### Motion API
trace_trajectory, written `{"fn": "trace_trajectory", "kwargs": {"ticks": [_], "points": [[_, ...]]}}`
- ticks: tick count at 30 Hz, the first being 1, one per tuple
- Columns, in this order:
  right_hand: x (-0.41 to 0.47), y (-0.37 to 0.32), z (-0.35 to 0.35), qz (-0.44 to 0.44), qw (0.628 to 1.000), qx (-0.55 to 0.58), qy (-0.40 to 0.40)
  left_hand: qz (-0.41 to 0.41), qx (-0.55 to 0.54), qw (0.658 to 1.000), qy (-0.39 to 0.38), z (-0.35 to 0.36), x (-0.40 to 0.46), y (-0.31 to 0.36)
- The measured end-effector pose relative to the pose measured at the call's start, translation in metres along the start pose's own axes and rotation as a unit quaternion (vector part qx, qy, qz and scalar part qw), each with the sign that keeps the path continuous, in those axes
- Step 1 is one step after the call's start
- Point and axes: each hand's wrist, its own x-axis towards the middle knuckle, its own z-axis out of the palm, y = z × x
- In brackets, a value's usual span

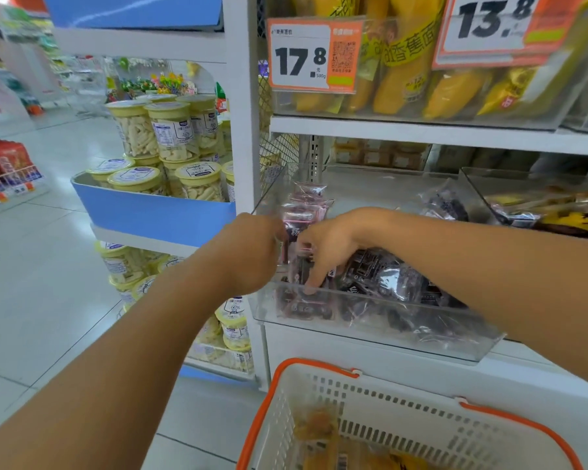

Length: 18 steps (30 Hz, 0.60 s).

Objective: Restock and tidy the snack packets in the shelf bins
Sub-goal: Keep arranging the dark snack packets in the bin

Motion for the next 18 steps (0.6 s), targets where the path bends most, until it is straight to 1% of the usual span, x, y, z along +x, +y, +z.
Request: {"fn": "trace_trajectory", "kwargs": {"ticks": [1, 3, 4, 5, 7, 11, 13, 15, 16, 18], "points": [[0.003, -0.001, -0.001, 0.005, 1.0, -0.008, -0.012, 0.021, -0.017, 0.999, -0.044, -0.002, -0.007, -0.004], [0.008, -0.001, -0.001, 0.014, 0.999, 0.026, -0.036, 0.026, -0.051, 0.985, -0.162, -0.007, -0.02, -0.009], [0.01, -0.001, -0.001, 0.017, 0.998, 0.038, -0.047, 0.017, -0.051, 0.977, -0.205, -0.009, -0.025, -0.01], [0.011, -0.002, 0.0, 0.021, 0.997, 0.045, -0.058, 0.017, -0.034, 0.974, -0.221, -0.01, -0.027, -0.012], [0.012, -0.006, 0.002, 0.029, 0.996, 0.056, -0.065, 0.031, 0.012, 0.977, -0.211, -0.008, -0.025, -0.013], [0.005, -0.015, -0.003, 0.031, 0.998, 0.037, -0.026, 0.023, 0.036, 0.986, -0.161, 0.003, -0.014, -0.005], [-0.001, -0.017, -0.009, 0.022, 1.0, 0.003, 0.015, 0.014, 0.041, 0.988, -0.147, 0.007, -0.01, -0.005], [-0.005, -0.02, -0.009, -0.024, 0.995, -0.039, 0.093, 0.014, 0.034, 0.991, -0.132, 0.009, -0.008, -0.008], [-0.004, -0.02, -0.006, -0.055, 0.985, -0.055, 0.154, 0.017, 0.02, 0.992, -0.121, 0.009, -0.008, -0.009], [0.0, -0.02, 0.001, -0.096, 0.944, -0.094, 0.301, 0.02, -0.028, 0.995, -0.095, 0.01, -0.006, -0.01]]}}
